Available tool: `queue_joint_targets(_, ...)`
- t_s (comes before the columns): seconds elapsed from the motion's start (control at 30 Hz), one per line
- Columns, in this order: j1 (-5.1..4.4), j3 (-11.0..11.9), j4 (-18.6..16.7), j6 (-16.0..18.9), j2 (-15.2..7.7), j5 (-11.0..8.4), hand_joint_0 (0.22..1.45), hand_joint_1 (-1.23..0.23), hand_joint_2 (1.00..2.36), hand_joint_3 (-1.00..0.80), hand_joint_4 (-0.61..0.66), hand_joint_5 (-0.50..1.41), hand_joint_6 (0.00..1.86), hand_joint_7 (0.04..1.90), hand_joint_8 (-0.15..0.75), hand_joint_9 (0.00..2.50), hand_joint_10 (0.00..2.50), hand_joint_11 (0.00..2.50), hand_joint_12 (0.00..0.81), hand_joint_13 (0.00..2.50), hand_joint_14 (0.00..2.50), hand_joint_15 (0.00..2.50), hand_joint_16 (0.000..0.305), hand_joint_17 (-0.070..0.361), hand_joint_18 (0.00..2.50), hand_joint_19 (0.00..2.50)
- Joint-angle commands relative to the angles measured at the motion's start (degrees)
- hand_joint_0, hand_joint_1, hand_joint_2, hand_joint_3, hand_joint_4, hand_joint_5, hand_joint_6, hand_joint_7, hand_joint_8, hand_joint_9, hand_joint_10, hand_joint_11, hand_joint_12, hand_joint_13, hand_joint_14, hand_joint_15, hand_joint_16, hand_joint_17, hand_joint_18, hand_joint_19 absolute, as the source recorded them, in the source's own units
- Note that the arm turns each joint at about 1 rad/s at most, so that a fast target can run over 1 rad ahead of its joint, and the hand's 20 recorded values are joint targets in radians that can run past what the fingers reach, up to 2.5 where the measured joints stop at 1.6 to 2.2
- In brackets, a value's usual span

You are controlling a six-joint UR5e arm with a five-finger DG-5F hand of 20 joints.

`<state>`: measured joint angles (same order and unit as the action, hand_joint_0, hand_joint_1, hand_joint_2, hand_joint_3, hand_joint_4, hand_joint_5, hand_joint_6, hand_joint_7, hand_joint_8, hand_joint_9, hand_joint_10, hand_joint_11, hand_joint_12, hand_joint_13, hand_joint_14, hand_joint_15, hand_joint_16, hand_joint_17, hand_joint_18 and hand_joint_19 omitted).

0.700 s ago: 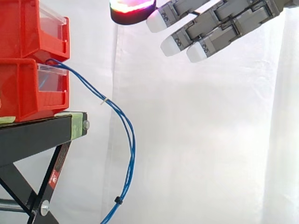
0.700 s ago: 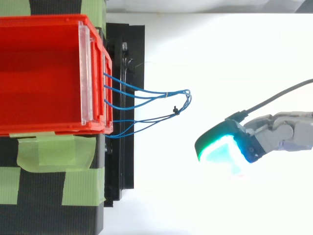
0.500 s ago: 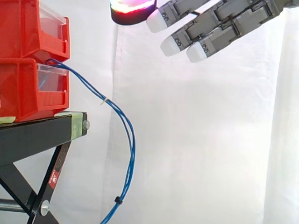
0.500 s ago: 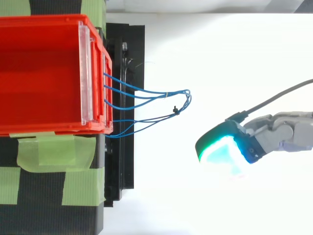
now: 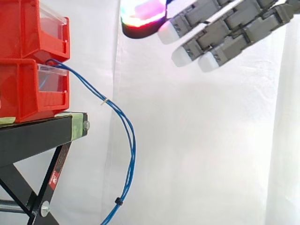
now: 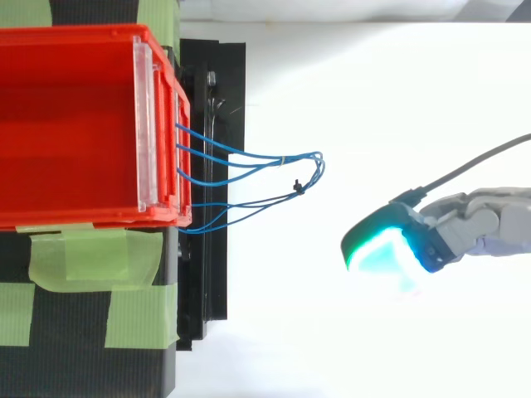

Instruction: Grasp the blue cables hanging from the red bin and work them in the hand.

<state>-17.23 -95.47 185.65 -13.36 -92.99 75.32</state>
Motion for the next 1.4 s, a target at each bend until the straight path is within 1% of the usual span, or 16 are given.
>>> queue_joint_targets(0.0,0.09,-0.25,2.78,-1.06,0.88,2.81,0.83,-0.47,1.0,-0.96,0.21,-0.22,0.01,0.68,0.287,0.25,0.0,0.25,0.375,0.02,0.01,0.31,0.06,0.134,0.04,0.37)
queue_joint_targets(0.07,0.09,-0.95,3.49,-2.03,1.49,3.69,0.83,-0.47,1.0,-0.96,0.21,-0.22,0.01,0.68,0.287,0.25,0.0,0.25,0.375,0.02,0.01,0.31,0.059,0.134,0.04,0.36)
queue_joint_targets(0.17,0.0,-5.61,1.73,-3.26,3.43,4.3,0.83,-0.47,1.0,-0.96,0.2,-0.22,0.01,0.69,0.288,0.25,0.0,0.25,0.375,0.02,0.01,0.31,0.059,0.134,0.04,0.36)
queue_joint_targets(0.2,-0.17,-9.56,-4.51,-2.29,5.1,4.22,0.83,-0.47,1.0,-0.96,0.2,-0.22,0.01,0.68,0.29,0.26,0.0,0.27,0.376,0.02,0.01,0.31,0.059,0.134,0.04,0.36)
queue_joint_targets(0.27,-0.26,-14.04,-13.65,-1.23,7.38,3.87,0.83,-0.47,1.0,-0.96,0.21,-0.22,0.01,0.69,0.289,0.26,0.0,0.27,0.375,0.02,0.01,0.31,0.059,0.134,0.05,0.36)
queue_joint_targets(0.33,-0.35,-17.91,-19.37,-1.5,9.23,3.43,0.83,-0.47,1.0,-0.96,0.21,-0.22,0.01,0.68,0.289,0.26,0.0,0.26,0.375,0.02,0.01,0.31,0.059,0.134,0.05,0.36)
queue_joint_targets(0.4,-0.35,-19.85,-21.56,-1.41,9.49,2.9,0.83,-0.47,1.0,-0.96,0.21,-0.22,0.01,0.69,0.29,0.26,0.0,0.26,0.376,0.02,0.01,0.3,0.059,0.134,0.04,0.36)
queue_joint_targets(0.5,-0.26,-26.26,-26.84,0.0,9.32,2.63,0.83,-0.47,1.0,-0.96,0.21,-0.22,0.01,0.69,0.291,0.26,0.0,0.26,0.375,0.02,0.01,0.3,0.06,0.134,0.05,0.35)
queue_joint_targets(0.67,-0.79,-34.35,-45.65,0.87,9.14,-1.5,0.83,-0.47,1.0,-0.96,0.21,-0.22,0.01,0.69,0.291,0.26,0.0,0.26,0.376,0.02,0.01,0.31,0.059,0.134,0.05,0.35)
queue_joint_targets(0.83,-1.05,-37.51,-56.28,0.87,7.82,-5.45,0.83,-0.47,1.0,-0.96,0.21,-0.22,0.01,0.69,0.291,0.26,0.0,0.26,0.375,0.02,0.01,0.31,0.059,0.134,0.04,0.35)
queue_joint_targets(0.9,-0.96,-38.13,-58.21,1.75,4.66,-6.15,0.83,-0.47,1.0,-0.96,0.21,-0.22,0.01,0.69,0.291,0.26,0.0,0.26,0.374,0.02,0.01,0.3,0.059,0.134,0.04,0.35)
queue_joint_targets(1.0,-0.35,-37.34,-60.67,7.99,-2.55,-5.8,0.83,-0.47,1.0,-0.96,0.21,-0.21,0.01,0.69,0.29,0.26,0.0,0.26,0.374,0.02,0.01,0.3,0.059,0.134,0.04,0.35)
queue_joint_targets(1.13,0.09,-35.05,-64.28,15.46,-6.42,-5.8,0.83,-0.47,1.0,-0.96,0.21,-0.21,0.01,0.69,0.29,0.26,0.01,0.25,0.374,0.02,0.01,0.3,0.059,0.133,0.04,0.35)
queue_joint_targets(1.2,0.62,-33.2,-64.01,15.64,-6.42,-5.98,0.83,-0.47,1.0,-0.96,0.21,-0.22,0.01,0.69,0.29,0.26,0.0,0.26,0.374,0.01,0.01,0.31,0.059,0.133,0.04,0.35)
queue_joint_targets(1.27,1.67,-31.18,-60.67,13.71,-6.5,-5.8,0.83,-0.47,1.0,-0.96,0.21,-0.22,0.01,0.69,0.29,0.26,0.0,0.25,0.374,0.01,0.01,0.31,0.059,0.133,0.04,0.35)
queue_joint_targets(1.37,2.2,-30.22,-58.74,10.98,-6.5,-5.8,0.83,-0.47,1.0,-0.96,0.21,-0.22,0.01,0.69,0.29,0.26,0.0,0.27,0.373,0.01,0.01,0.3,0.059,0.133,0.04,0.35)
